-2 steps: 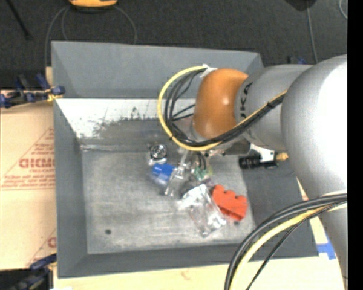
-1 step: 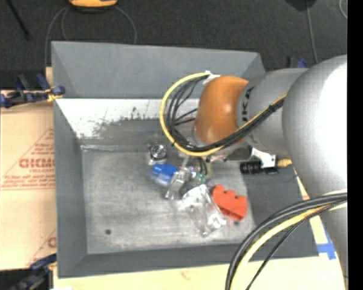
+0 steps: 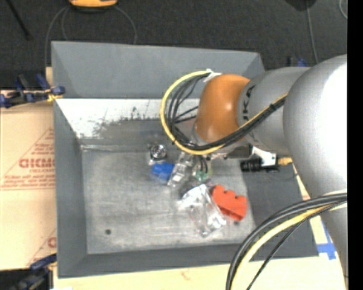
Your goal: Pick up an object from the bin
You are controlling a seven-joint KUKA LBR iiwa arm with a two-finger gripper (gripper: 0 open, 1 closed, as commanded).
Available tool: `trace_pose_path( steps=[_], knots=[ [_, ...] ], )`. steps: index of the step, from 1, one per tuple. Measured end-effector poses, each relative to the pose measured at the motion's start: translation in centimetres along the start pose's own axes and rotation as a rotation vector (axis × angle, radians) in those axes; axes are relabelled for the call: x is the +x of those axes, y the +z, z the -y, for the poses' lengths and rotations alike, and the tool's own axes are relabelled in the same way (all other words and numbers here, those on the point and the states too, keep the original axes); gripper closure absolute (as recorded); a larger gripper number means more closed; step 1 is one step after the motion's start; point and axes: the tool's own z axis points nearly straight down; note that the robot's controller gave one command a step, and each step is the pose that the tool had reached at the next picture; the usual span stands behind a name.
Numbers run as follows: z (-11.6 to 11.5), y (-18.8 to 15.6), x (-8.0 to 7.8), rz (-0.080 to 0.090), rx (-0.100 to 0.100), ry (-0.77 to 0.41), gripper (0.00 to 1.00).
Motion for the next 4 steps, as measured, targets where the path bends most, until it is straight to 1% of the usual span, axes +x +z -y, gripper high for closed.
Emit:
trace_pose_path(
  steps=[1,2,3,4],
  knots=[
    [-0.3,-8.9,-1.2,-0.014,0.005,-0.012,1.00],
    [-0.5,-14.6,-1.0,-0.016,0.005,-0.011,1.00],
    [5.3,-4.9,1.5,-0.028,0.014,0.161,1.00],
    [5.8,-8.2,1.5,-0.019,0.009,0.166,1.00]
  ],
)
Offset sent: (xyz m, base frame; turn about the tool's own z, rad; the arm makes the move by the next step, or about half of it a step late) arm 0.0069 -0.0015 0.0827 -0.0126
